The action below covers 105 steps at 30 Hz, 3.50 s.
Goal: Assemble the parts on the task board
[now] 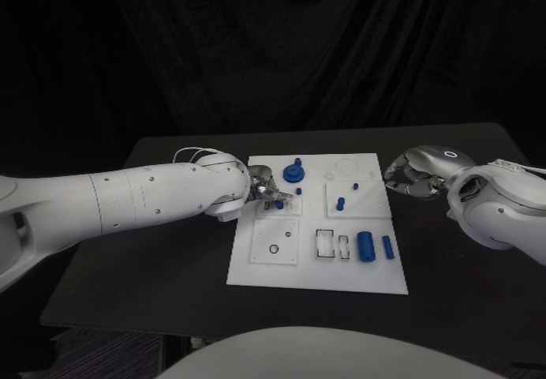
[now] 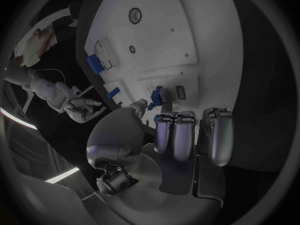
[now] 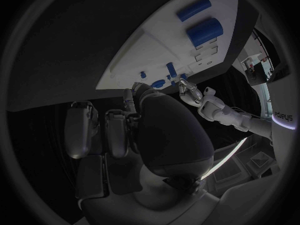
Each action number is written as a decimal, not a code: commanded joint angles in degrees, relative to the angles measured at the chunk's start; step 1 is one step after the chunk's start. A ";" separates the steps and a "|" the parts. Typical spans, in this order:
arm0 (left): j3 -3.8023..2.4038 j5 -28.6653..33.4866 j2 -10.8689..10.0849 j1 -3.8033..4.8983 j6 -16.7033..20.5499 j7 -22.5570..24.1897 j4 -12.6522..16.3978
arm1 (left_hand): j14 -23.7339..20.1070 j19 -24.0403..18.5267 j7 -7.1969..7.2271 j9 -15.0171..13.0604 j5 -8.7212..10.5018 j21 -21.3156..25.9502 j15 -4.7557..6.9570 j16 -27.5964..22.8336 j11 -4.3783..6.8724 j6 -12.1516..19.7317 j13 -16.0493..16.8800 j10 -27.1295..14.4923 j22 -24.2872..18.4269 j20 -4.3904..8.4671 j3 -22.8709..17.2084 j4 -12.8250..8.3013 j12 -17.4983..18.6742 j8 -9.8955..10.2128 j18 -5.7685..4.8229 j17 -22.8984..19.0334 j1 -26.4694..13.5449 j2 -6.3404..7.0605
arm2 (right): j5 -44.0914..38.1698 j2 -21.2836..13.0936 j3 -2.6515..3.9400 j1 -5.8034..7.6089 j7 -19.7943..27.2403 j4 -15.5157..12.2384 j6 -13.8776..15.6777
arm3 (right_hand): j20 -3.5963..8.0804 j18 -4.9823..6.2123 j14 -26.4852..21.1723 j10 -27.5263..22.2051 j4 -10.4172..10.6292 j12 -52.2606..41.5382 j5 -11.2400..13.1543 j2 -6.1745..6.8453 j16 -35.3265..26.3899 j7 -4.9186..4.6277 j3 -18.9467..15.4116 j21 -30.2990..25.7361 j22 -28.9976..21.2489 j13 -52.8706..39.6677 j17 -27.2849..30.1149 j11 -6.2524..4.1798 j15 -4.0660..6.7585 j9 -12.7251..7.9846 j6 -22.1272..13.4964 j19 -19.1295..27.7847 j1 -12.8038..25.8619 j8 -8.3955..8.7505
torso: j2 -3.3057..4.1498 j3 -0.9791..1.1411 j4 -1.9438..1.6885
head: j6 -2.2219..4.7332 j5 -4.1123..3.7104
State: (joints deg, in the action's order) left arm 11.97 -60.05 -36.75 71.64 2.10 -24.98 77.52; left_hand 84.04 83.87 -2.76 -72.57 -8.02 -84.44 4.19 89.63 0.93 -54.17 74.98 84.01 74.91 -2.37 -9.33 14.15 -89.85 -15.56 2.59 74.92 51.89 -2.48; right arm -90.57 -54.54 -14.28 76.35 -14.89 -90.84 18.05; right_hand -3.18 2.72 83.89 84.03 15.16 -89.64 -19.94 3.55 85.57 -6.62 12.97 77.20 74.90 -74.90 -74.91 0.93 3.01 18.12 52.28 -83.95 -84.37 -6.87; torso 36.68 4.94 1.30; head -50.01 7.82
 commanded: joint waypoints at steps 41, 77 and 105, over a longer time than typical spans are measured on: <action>0.12 -1.17 -4.96 0.61 11.31 5.09 5.01 | 5.96 1.16 1.39 -3.69 -4.00 -0.30 1.09 0.37 1.61 -2.31 15.02 5.99 8.52 1.08 1.28 -0.98 -0.15 -2.00 -0.40 15.08 5.97 0.52 | -0.37 -0.31 0.04 -0.22 -1.40 -0.05 -0.30 | -0.45 0.41 4.94 4.88 0.26 0.31 -0.23 -0.39 -0.48 -0.13 0.36 -0.75 10.87 -14.06 -11.01 0.54 -0.50 -0.11 -0.03 -0.82 0.05 0.26 | -0.03 0.01 0.01 | 0.01 0.42; 0.14 -1.99 1.90 2.71 1.54 4.35 -10.35 | 5.96 1.24 1.30 -4.04 -1.38 -0.14 1.07 0.37 1.55 -1.78 15.02 5.99 8.78 1.14 5.38 1.37 -0.15 -4.05 -0.41 15.08 8.03 2.34 | -0.37 0.09 0.04 -0.40 -1.20 0.31 -0.78 | -0.47 0.43 4.91 4.61 0.41 0.48 -0.41 -0.59 -0.57 -0.11 0.46 -0.82 10.85 -13.81 -10.94 0.53 -0.51 -0.13 0.05 -0.80 0.18 0.26 | 0.12 -0.05 -0.03 | 0.01 0.52; 0.14 -1.99 2.08 2.30 1.56 3.42 -11.91 | 5.96 1.30 1.54 -4.27 -1.79 -0.15 1.19 0.37 1.72 -2.12 15.02 5.99 8.90 1.22 6.19 1.34 -0.15 -6.01 -0.43 15.08 8.82 1.90 | -0.37 0.09 0.04 -0.42 -1.21 0.32 -1.01 | -0.48 0.44 4.91 4.46 0.43 0.57 -0.46 -0.62 -0.57 -0.10 0.50 -0.89 10.83 -13.66 -10.94 0.53 -0.51 -0.14 0.04 -0.78 0.19 0.27 | -0.01 -0.01 0.01 | 0.01 0.51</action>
State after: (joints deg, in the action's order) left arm 12.16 -62.06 -34.68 74.08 3.50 -21.81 65.66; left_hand 84.05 84.07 -1.24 -74.93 -9.60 -84.66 5.01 89.63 2.27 -56.11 74.98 83.89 74.91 -1.35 -3.40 15.50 -89.85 -21.38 2.60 74.92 60.42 -0.45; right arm -90.57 -54.41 -14.27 76.08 -15.36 -90.47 17.42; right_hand -3.18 2.70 84.05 84.03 15.48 -89.41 -20.19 3.30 85.21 -6.62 13.29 76.69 74.91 -74.94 -74.91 0.93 2.86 18.05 52.28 -83.95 -84.13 -6.87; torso 36.66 4.94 1.30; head -50.01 8.35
